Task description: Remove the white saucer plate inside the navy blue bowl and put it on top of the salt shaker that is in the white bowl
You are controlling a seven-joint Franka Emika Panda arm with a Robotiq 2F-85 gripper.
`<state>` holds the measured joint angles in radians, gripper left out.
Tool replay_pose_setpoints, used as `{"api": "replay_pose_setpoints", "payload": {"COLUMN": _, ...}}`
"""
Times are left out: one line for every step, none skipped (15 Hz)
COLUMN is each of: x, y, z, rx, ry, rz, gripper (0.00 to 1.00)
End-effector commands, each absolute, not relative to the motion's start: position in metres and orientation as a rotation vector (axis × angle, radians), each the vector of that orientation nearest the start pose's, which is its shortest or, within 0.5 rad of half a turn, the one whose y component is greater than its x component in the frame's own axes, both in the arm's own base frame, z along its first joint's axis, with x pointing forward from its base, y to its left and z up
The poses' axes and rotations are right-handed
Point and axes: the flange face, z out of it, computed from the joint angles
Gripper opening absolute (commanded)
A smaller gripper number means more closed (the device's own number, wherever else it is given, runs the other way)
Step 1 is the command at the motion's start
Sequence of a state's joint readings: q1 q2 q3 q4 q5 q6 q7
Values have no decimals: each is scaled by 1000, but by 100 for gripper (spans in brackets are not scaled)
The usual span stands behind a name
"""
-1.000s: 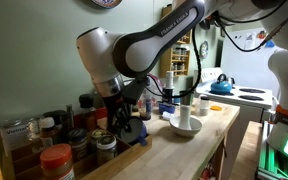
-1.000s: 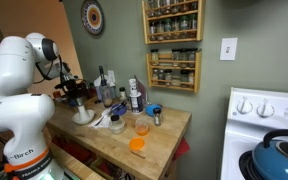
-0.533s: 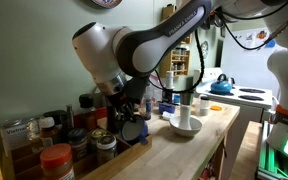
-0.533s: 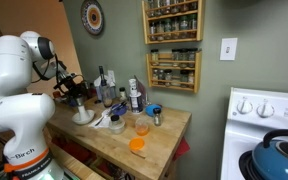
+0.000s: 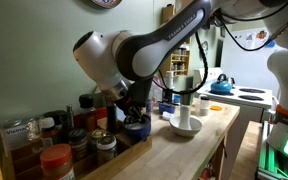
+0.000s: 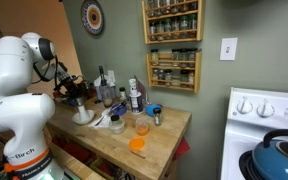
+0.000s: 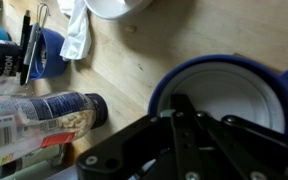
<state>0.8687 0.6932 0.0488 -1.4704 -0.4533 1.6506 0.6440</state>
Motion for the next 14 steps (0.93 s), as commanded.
{"api": "replay_pose_setpoints", "payload": {"x": 449, "y": 489, "z": 231, "rx": 2545, "ry": 558, "rz": -209, "gripper": 0}}
{"api": "replay_pose_setpoints", "payload": {"x": 452, "y": 491, "z": 235, "rx": 2586, "ry": 588, "rz": -217, "gripper": 0}}
{"api": "replay_pose_setpoints", "payload": {"x": 455, "y": 493, "z": 236, "rx": 2626, "ry": 621, "rz": -224, "gripper": 0}}
{"api": "replay_pose_setpoints", "payload": {"x": 457, "y": 495, "z": 240, "rx": 2656, "ry": 649, "rz": -226, "gripper": 0}}
{"api": "replay_pose_setpoints", "payload": {"x": 458, "y": 499, "z": 243, "rx": 2694, "ry": 694, "rz": -224, "gripper": 0}}
{"api": "replay_pose_setpoints", "payload": {"x": 459, "y": 503, "z": 244, "rx": 2736, "ry": 738, "rz": -222, "gripper": 0}}
{"api": "replay_pose_setpoints", "payload": {"x": 459, "y": 508, "z": 243, "rx": 2771, "ry": 781, "rz": -220, "gripper": 0}}
{"api": "replay_pose_setpoints", "payload": {"x": 459, "y": 512, "z": 242, "rx": 2797, "ry": 818, "rz": -224, "gripper": 0}}
{"api": "replay_pose_setpoints", "payload": {"x": 458, "y": 515, "z": 241, "rx": 2816, "ry": 850, "rz": -232, "gripper": 0}}
{"api": "replay_pose_setpoints", "payload": {"x": 457, "y": 517, "z": 240, "rx": 2830, "ry": 876, "rz": -245, "gripper": 0}}
{"api": "replay_pose_setpoints", "payload": {"x": 456, "y": 518, "z": 238, "rx": 2841, "ry": 895, "rz": -261, "gripper": 0}}
{"api": "replay_pose_setpoints", "payload": {"x": 455, "y": 519, "z": 237, "rx": 2849, "ry": 912, "rz": -274, "gripper": 0}}
{"api": "replay_pose_setpoints", "payload": {"x": 454, "y": 520, "z": 237, "rx": 2854, "ry": 925, "rz": -285, "gripper": 0}}
{"api": "replay_pose_setpoints", "payload": {"x": 454, "y": 519, "z": 237, "rx": 2853, "ry": 933, "rz": -293, "gripper": 0}}
